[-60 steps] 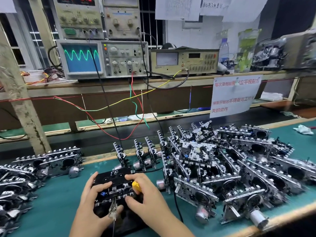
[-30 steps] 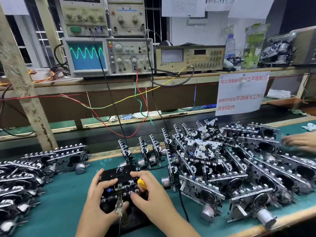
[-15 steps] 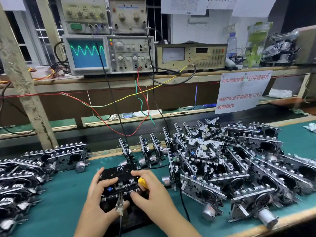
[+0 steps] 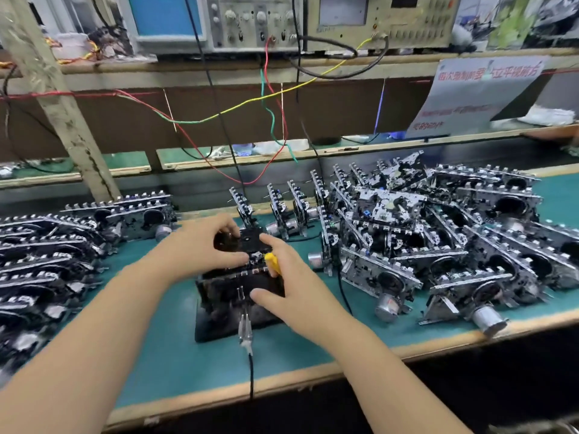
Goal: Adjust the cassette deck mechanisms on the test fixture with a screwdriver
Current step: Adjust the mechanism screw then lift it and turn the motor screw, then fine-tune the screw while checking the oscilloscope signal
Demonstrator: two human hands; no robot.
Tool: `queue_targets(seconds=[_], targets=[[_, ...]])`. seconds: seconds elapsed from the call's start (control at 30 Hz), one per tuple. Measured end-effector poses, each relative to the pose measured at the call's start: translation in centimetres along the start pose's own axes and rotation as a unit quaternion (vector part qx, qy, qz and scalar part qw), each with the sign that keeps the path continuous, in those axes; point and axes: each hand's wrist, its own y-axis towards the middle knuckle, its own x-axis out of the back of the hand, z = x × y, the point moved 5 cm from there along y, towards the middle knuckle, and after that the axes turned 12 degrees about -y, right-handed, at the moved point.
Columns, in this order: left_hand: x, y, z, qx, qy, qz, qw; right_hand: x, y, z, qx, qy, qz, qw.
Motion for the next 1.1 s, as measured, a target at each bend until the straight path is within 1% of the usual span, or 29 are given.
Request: queue_targets(seconds=[0.07,0.1,0.17,0.23,0.27,0.33,0.37,0.4,0.43,0.5,0.53,0.57,0.6,0.63,0.7,0.73,0.8,0.83,0.87,0.9,0.97,1.03,1.1], targets=[[0.5,0.8,-0.3,0.008,0.052,0.020,0.998,0.1,-1.2,0.0,0.005,0.004,-0.016,1.000],[0.6,1.1,-0.4,0.008,0.058,0.026,0.998,0.2,-1.7,-0.1,0.002,0.008,-0.025,1.000],[0.9,1.5,-0.2,0.019,0.029,0.018,0.999,0.0,-2.4,-0.4,-0.007,0.012,-0.036,0.999],[1.1,1.3,0.3,0.028,-0.033,-0.021,0.999,-0.2,-2.8,-0.6,-0.014,0.020,-0.032,0.999],[1.3,1.0,0.5,0.022,-0.056,-0.054,0.997,-0.3,-2.9,-0.6,-0.017,0.028,-0.029,0.999],[1.8,0.2,1.1,-0.015,-0.098,-0.138,0.985,-0.2,-2.7,-0.4,-0.017,0.033,-0.038,0.999],[2.2,-0.5,1.6,-0.037,-0.141,-0.189,0.971,0.0,-2.5,-0.3,-0.014,0.030,-0.047,0.998],[2.7,-1.4,2.3,-0.049,-0.195,-0.248,0.948,0.2,-2.3,-0.2,-0.013,0.029,-0.055,0.998],[3.3,-2.5,3.4,-0.047,-0.244,-0.315,0.916,0.3,-1.9,-0.1,-0.012,0.030,-0.059,0.998],[3.7,-5.2,6.8,-0.008,-0.321,-0.429,0.844,0.7,-1.2,0.2,0.002,0.022,-0.063,0.998],[3.3,-6.5,8.7,0.029,-0.345,-0.462,0.817,0.8,-0.9,0.5,0.016,0.004,-0.065,0.998],[2.5,-7.7,10.6,0.074,-0.352,-0.472,0.805,0.9,-0.5,0.7,0.033,-0.020,-0.067,0.997],[1.5,-8.6,12.3,0.120,-0.346,-0.458,0.810,0.9,0.0,0.8,0.050,-0.044,-0.067,0.995],[0.4,-9.5,13.6,0.161,-0.334,-0.430,0.823,0.8,0.4,1.0,0.065,-0.069,-0.065,0.993],[-1.2,-10.8,14.9,0.207,-0.293,-0.367,0.858,0.6,1.3,1.4,0.096,-0.126,-0.056,0.986],[-1.6,-11.2,14.9,0.212,-0.256,-0.338,0.880,0.5,1.7,1.5,0.115,-0.163,-0.053,0.978],[-1.9,-11.5,14.0,0.195,-0.150,-0.273,0.930,0.5,2.5,1.8,0.151,-0.233,-0.049,0.959],[-1.9,-11.5,13.3,0.182,-0.094,-0.244,0.948,0.5,2.8,1.9,0.166,-0.258,-0.048,0.951],[-1.7,-11.3,12.5,0.168,-0.062,-0.232,0.956,0.5,3.0,2.1,0.180,-0.279,-0.047,0.942],[-1.5,-11.1,11.6,0.147,-0.072,-0.232,0.959,0.4,3.2,2.4,0.193,-0.290,-0.047,0.936],[-1.9,-10.2,9.2,0.092,-0.177,-0.223,0.954,0.7,3.7,2.9,0.215,-0.283,-0.045,0.934],[-2.3,-9.1,6.8,0.062,-0.256,-0.206,0.943,1.6,4.3,3.5,0.208,-0.249,-0.041,0.945],[-1.6,-8.1,4.8,0.044,-0.303,-0.229,0.924,3.6,4.6,3.9,0.174,-0.185,-0.061,0.965]])
